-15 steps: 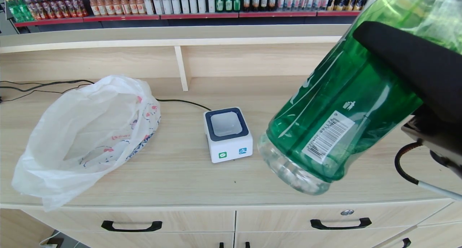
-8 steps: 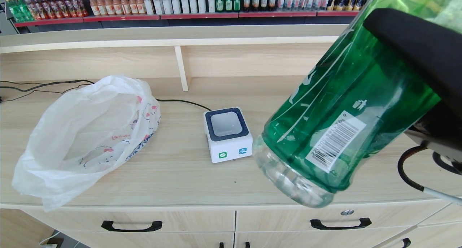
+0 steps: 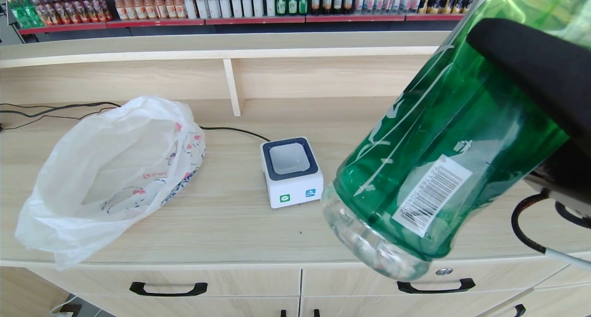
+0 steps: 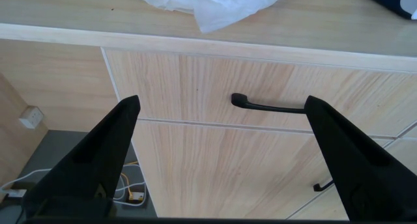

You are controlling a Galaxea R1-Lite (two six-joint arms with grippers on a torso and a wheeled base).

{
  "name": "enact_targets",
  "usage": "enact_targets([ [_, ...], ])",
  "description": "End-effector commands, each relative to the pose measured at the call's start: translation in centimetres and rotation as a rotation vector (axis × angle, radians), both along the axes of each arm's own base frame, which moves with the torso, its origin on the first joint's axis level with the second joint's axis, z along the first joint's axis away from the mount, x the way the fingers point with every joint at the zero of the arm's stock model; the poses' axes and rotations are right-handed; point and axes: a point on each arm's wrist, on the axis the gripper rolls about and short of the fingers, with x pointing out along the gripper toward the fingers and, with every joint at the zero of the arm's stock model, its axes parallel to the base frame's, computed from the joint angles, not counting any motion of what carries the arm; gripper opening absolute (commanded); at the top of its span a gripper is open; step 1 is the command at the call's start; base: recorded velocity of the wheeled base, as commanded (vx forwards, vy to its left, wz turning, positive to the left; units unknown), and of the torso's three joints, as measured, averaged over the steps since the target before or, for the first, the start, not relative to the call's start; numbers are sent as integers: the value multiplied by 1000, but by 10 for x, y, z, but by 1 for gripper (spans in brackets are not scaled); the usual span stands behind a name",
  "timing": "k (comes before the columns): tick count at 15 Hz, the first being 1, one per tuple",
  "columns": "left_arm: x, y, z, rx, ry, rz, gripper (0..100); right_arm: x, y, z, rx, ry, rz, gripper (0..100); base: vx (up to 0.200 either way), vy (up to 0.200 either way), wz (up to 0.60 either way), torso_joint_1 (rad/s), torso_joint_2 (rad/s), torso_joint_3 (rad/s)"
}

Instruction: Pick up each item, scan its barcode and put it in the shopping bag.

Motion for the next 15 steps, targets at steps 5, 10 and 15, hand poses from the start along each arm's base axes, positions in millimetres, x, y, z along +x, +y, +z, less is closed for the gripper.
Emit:
enact_targets([
  [5,0,0,0,0,0,2,100,0,0,-1,-16,-7,-20,0,0,0,0,0,0,0],
  [10,0,0,0,0,0,1,100,22,16,-14,-173,-73,-154,0,0,0,0,0,0,0],
  [15,0,0,0,0,0,2,100,55,47,-25,-304,-91,-337,0,0,0,0,0,0,0],
])
